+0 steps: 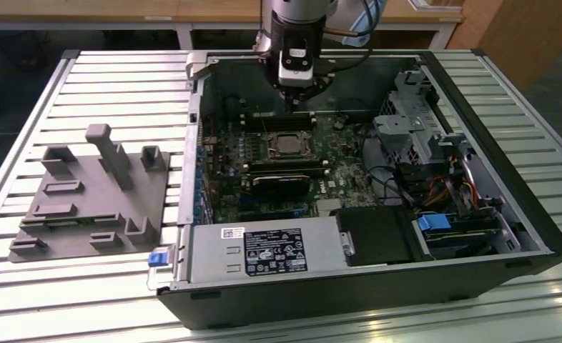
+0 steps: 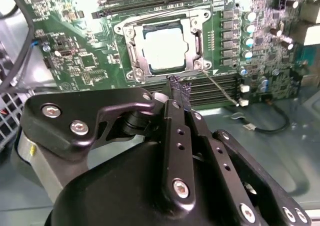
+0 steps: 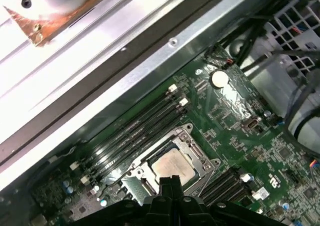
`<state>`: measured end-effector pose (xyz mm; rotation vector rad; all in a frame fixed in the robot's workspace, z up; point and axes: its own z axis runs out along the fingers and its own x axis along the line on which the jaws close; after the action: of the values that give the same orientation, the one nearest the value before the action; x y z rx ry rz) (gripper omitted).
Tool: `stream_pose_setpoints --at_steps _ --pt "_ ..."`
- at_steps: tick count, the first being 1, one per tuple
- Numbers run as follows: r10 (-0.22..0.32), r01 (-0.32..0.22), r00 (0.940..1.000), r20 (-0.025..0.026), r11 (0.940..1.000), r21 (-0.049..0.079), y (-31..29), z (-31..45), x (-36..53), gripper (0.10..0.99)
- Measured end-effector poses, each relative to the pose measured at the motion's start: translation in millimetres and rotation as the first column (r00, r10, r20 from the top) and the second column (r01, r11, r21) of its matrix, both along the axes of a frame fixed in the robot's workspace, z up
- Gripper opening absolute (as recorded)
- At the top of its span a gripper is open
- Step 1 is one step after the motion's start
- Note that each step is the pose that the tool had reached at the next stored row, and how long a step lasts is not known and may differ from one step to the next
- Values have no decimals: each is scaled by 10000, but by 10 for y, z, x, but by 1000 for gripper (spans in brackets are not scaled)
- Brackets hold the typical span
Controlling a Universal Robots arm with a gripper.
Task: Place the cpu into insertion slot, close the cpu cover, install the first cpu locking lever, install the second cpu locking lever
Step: 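Install the first cpu locking lever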
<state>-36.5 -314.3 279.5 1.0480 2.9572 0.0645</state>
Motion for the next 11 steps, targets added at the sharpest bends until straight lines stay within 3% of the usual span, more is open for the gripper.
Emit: stream_pose_setpoints --at_steps 3,11 --pt "278 -278 9996 -72 9996 29 0 -4 0 106" --pt "999 -998 9950 -90 9950 28 0 -24 -18 106"
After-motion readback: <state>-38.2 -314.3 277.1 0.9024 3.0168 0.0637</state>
